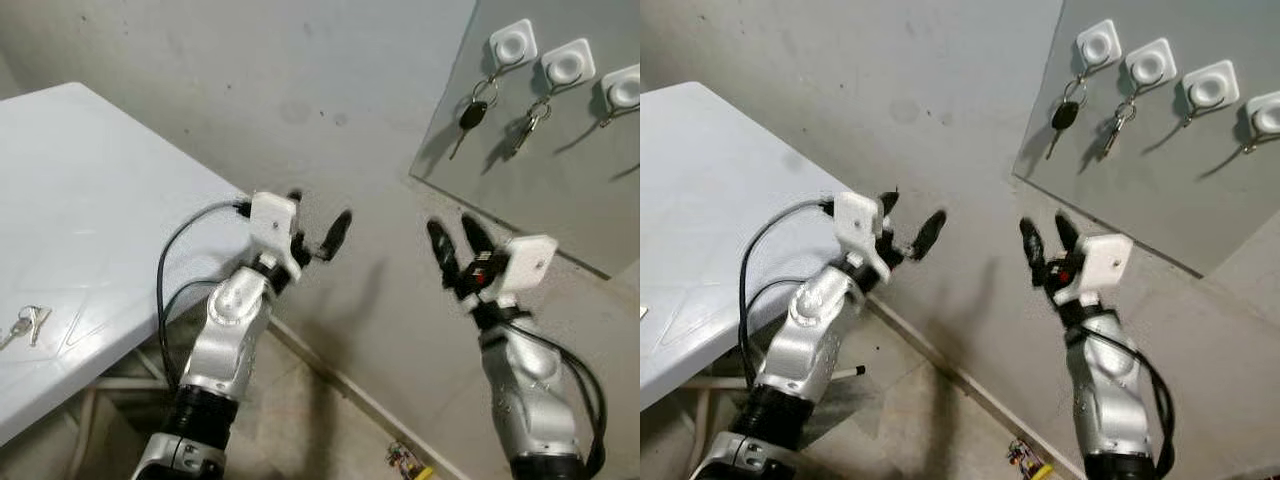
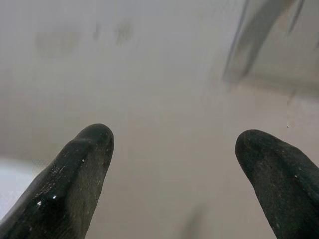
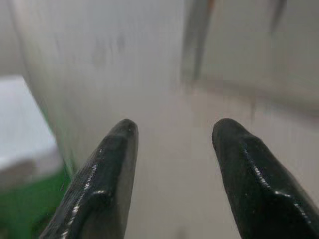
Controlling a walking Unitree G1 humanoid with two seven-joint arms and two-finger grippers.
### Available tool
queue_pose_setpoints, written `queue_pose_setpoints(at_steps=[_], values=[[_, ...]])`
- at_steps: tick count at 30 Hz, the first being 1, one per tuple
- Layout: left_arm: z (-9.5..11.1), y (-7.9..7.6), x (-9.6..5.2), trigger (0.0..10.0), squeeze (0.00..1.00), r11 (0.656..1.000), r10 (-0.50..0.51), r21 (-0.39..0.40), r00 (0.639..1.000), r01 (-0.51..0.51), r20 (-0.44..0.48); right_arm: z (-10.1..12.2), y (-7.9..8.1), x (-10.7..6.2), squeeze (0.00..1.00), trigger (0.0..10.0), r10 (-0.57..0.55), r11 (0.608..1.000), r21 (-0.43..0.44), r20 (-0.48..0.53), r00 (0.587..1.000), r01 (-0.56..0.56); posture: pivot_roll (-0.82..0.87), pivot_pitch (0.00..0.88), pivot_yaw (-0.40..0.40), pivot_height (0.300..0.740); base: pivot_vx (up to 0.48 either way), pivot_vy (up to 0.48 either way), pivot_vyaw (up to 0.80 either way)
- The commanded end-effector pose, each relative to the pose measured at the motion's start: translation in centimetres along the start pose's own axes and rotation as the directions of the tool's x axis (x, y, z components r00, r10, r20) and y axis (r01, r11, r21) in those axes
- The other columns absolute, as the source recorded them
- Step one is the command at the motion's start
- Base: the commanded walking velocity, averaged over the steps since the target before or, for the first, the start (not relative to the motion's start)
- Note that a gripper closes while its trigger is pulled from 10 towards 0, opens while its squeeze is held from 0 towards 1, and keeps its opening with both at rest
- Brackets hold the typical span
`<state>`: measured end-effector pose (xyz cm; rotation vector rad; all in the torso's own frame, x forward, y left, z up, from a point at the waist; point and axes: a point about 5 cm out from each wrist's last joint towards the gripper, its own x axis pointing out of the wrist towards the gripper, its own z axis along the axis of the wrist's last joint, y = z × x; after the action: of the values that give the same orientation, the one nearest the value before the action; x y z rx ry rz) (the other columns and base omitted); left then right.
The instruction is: Hang keys on a hook
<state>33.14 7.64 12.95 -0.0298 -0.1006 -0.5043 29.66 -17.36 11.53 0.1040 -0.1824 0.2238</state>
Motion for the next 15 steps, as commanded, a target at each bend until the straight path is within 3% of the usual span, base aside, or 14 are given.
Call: queue_pose_setpoints(at_steps=[1, 4, 5, 7, 10, 11, 14, 15], values=[[-2.1, -0.2, -0.6, 10.0, 0.0, 1.0, 0.011, 0.024, 0.998, -0.01, -0.061, -2.2, -0.1, -1.0, 0.0, 10.0, -0.018, 1.0, -0.004, -0.081, 0.997, 0.018, -0.02, 0.025, -0.072, 0.711, 0.0, 0.0, 0.0], [-3.6, -0.1, -1.0, 10.0, 0.0, 1.0, 0.022, 0.01, 0.993, -0.021, -0.113, -3.8, -0.1, -1.6, 0.0, 10.0, -0.028, 1.0, -0.005, -0.141, 0.99, 0.028, -0.02, 0.02, -0.071, 0.711, 0.0, 0.0, 0.0], [-5.7, -0.2, -1.9, 10.0, 0.0, 1.0, 0.022, 0.001, 0.981, -0.022, -0.192, -6.0, -0.1, -2.8, 0.0, 10.0, -0.048, 0.999, -0.019, -0.235, 0.971, 0.044, -0.02, 0.017, -0.067, 0.711, 0.0, 0.0, 0.0], [-7.2, -0.4, -2.6, 10.0, 0.0, 1.0, 0.007, -0.01, 0.967, -0.01, -0.256, -7.6, -0.1, -3.7, 0.0, 10.0, -0.057, 0.998, -0.029, -0.304, 0.951, 0.05, -0.02, 0.014, -0.067, 0.711, 0.0, 0.0, 0.0], [-9.9, -0.4, -4.3, 10.0, 0.0, 0.997, 0.007, -0.07, 0.933, -0.035, -0.359, -10.5, -0.2, -5.6, 0.0, 10.0, -0.085, 0.996, -0.063, -0.441, 0.894, 0.063, -0.02, 0.006, -0.065, 0.711, 0.0, 0.0, 0.0], [-11.0, -0.7, -5.3, 10.0, 0.0, 0.997, -0.012, -0.071, 0.914, -0.019, -0.405, -11.9, -0.1, -6.9, 0.0, 10.0, -0.097, 0.993, -0.105, -0.522, 0.848, 0.048, -0.02, 0.004, -0.063, 0.711, 0.0, 0.0, 0.0], [-13.0, -0.8, -7.2, 10.0, 0.0, 0.994, -0.004, -0.096, 0.87, -0.05, -0.492, -13.8, 0.1, -9.1, 0.0, 10.0, -0.11, 0.993, -0.108, -0.628, 0.771, 0.054, -0.02, 0.0, -0.059, 0.711, 0.0, 0.0, 0.0], [-13.0, -0.8, -7.2, 10.0, 0.0, 0.994, -0.004, -0.096, 0.87, -0.05, -0.492, -13.8, 0.1, -9.1, 0.0, 10.0, -0.11, 0.993, -0.108, -0.628, 0.771, 0.054, -0.02, 0.0, -0.059, 0.711, 0.0, 0.0, 0.0]])
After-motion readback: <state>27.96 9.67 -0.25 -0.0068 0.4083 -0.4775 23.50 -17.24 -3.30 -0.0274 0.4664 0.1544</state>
